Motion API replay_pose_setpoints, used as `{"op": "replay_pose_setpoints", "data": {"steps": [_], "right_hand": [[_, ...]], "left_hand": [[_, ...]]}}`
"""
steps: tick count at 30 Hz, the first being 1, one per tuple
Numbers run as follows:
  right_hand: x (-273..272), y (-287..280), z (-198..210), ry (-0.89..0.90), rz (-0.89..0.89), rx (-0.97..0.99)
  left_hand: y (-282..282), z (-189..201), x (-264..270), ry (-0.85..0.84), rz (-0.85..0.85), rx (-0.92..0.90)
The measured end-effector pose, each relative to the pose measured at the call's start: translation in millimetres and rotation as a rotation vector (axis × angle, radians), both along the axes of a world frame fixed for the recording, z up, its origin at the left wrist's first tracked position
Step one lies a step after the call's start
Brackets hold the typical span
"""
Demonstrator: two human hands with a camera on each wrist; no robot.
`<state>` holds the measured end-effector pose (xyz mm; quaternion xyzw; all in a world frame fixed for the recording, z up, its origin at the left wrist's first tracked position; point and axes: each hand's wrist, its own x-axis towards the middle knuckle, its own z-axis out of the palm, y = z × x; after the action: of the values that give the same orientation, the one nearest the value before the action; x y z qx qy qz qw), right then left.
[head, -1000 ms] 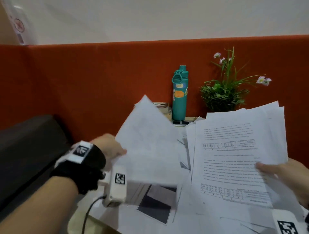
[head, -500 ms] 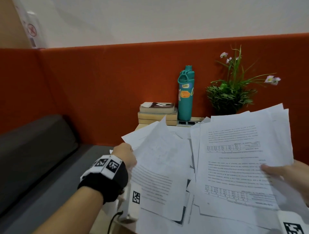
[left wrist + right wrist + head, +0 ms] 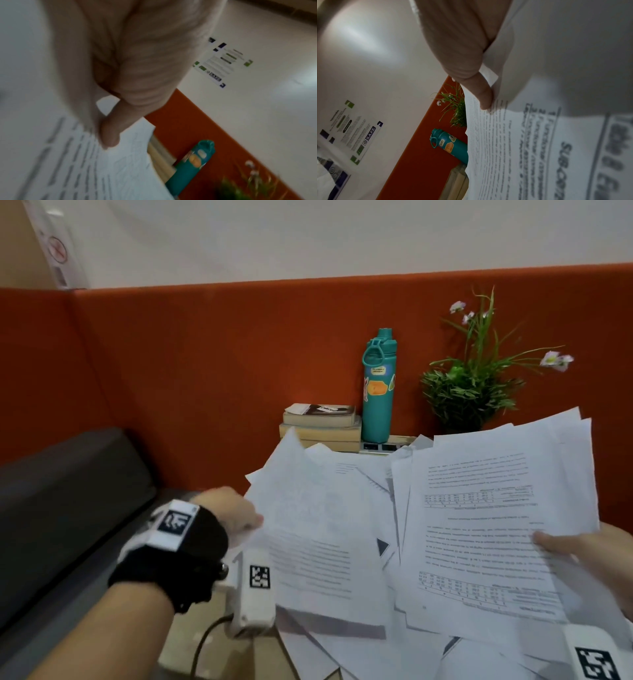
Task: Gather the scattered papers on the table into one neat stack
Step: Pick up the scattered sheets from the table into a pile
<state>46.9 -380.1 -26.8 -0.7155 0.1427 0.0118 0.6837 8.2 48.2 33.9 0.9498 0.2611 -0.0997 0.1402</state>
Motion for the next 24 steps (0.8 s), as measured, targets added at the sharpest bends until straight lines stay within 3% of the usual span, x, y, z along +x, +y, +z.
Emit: {"op": "replay_pose_setpoints", "data": {"steps": [5, 13, 15, 17, 19, 21, 24], "right_hand": [[-4.3, 13.1, 4.0, -0.032, 0.002, -0.053], [-9.7, 15.7, 13.0, 0.013, -0.007, -0.121], [-9.1, 14.9, 14.3, 0.012, -0.009, -0.117], [-9.4, 15.9, 15.6, 0.017, -0.001, -0.112], [-10.0, 16.5, 14.8, 0.022, 0.003, -0.109], [-11.7, 18.5, 15.3, 0.034, 0.005, -0.109], [-15.9, 23.7, 17.3, 0.041, -0.001, -0.09]], "left_hand": [[-13.0, -39.7, -12.0, 0.145, 0.075, 0.014], [-8.7, -36.9, -5.1, 0.053, 0.032, -0.034], [-8.8, -28.8, -3.7, -0.127, 0.044, -0.053], [-8.9, -22.9, -2.4, -0.472, 0.058, -0.115], [-10.2, -23.3, -3.7, -0.67, 0.103, -0.208], [-10.6, -31.1, -5.5, -0.615, 0.253, -0.419], [-15.6, -47.9, -6.6, -0.324, 0.35, -0.769]]}}
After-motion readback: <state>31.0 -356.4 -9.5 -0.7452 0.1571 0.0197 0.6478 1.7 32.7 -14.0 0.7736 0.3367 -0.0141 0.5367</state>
